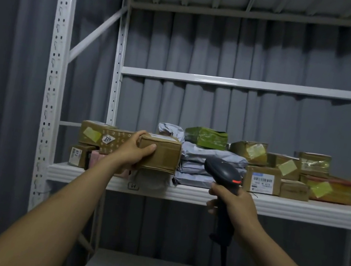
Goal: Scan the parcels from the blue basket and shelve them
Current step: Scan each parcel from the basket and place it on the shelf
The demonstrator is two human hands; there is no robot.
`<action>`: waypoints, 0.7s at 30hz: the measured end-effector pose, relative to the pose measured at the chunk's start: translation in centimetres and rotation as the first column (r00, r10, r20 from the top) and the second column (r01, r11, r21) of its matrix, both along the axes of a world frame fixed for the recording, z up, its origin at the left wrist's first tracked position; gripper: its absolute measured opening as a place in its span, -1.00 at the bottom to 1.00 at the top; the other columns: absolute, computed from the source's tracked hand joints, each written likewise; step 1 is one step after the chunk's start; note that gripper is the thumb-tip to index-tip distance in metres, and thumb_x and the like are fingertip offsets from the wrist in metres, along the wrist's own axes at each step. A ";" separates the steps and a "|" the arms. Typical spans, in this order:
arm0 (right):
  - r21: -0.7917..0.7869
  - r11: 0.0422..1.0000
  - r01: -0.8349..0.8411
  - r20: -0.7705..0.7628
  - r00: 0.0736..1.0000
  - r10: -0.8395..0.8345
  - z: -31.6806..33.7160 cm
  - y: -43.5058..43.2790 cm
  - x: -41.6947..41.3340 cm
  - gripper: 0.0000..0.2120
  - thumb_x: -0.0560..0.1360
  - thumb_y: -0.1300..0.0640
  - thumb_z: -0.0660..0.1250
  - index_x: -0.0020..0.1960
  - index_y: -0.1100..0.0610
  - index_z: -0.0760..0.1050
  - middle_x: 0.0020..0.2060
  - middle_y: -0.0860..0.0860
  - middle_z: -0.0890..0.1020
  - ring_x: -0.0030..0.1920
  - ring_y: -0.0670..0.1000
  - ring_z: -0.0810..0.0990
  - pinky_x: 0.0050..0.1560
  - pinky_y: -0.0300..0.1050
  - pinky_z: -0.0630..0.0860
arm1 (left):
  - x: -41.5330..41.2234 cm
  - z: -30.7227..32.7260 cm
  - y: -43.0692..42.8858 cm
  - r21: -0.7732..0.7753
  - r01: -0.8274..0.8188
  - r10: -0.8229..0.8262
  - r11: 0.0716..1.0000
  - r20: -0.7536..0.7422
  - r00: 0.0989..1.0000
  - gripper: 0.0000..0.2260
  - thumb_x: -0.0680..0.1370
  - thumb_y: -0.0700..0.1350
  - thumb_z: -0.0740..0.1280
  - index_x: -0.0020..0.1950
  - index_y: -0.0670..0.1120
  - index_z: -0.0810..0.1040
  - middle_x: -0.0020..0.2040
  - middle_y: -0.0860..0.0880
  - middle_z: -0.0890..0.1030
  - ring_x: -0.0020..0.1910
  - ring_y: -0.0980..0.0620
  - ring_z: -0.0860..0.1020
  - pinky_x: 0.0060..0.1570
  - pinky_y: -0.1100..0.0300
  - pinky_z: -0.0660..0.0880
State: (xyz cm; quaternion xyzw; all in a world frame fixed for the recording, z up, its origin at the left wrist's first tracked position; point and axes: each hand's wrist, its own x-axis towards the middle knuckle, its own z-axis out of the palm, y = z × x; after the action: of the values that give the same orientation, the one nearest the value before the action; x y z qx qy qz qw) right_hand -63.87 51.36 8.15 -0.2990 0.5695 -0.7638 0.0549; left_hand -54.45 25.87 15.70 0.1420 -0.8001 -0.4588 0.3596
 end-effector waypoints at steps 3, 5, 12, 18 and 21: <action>0.040 0.998 0.055 -0.026 0.998 -0.054 -0.1 0.0 -0.9 -0.86 0.49 0.20 0.42 -0.07 0.28 0.56 -0.18 0.18 0.64 -0.47 0.02 0.55 -0.42 -0.15 0.53 | -2.2 -0.3 -1.4 -0.250 -0.229 0.237 0.941 0.002 0.971 -0.37 0.56 0.03 0.35 0.55 0.00 0.14 0.43 -0.10 0.38 0.34 -0.14 0.41 0.30 -0.04 0.40; 0.048 0.996 0.077 -0.027 0.997 -0.075 -0.2 0.0 -1.3 -0.84 0.49 0.20 0.41 -0.04 0.30 0.55 -0.17 0.18 0.64 -0.47 0.02 0.53 -0.44 -0.15 0.51 | -2.9 -0.9 -1.4 -0.406 -0.397 0.399 0.823 -0.085 0.913 -0.39 0.57 -0.01 0.33 0.56 -0.05 0.14 0.46 -0.16 0.34 0.40 -0.17 0.34 0.34 -0.04 0.31; 0.079 0.992 0.101 -0.018 0.995 -0.099 -1.1 -0.2 -2.3 -0.84 0.49 0.19 0.42 -0.07 0.30 0.55 -0.20 0.16 0.63 -0.45 0.02 0.54 -0.44 -0.15 0.51 | -3.1 -5.1 -2.8 -0.856 -0.446 0.374 0.261 -0.336 0.864 -0.53 0.50 -0.15 0.42 0.39 -0.18 0.45 0.46 -0.26 0.31 0.44 -0.30 0.29 0.35 -0.23 0.32; 0.092 0.990 0.106 -0.017 0.994 -0.105 -1.3 -0.4 -2.2 -0.87 0.48 0.19 0.43 -0.13 0.25 0.55 -0.22 0.14 0.62 -0.46 0.03 0.52 -0.41 -0.12 0.49 | -4.3 -5.4 -2.6 -0.881 -0.260 0.500 0.395 -0.031 0.865 -0.28 0.58 0.23 0.18 0.59 -0.05 -0.05 0.58 -0.09 -0.25 0.55 -0.11 -0.24 0.50 -0.11 -0.05; 0.115 0.989 0.097 -0.032 0.995 -0.094 -1.3 -0.1 -1.8 -0.87 0.48 0.17 0.43 -0.12 0.25 0.55 -0.24 0.14 0.61 -0.44 0.03 0.50 -0.41 -0.13 0.48 | -4.4 -4.6 -1.8 -0.897 -0.241 0.554 0.371 0.005 0.833 -0.24 0.56 0.28 0.15 0.59 -0.04 -0.10 0.57 -0.11 -0.27 0.55 -0.13 -0.24 0.49 -0.13 -0.10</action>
State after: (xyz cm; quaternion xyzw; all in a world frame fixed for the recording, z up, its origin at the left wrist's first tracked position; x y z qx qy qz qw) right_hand -65.68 51.22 6.84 -0.2777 0.6274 -0.7269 0.0280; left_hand -58.87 24.05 11.11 0.2004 -0.9033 0.1407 0.3521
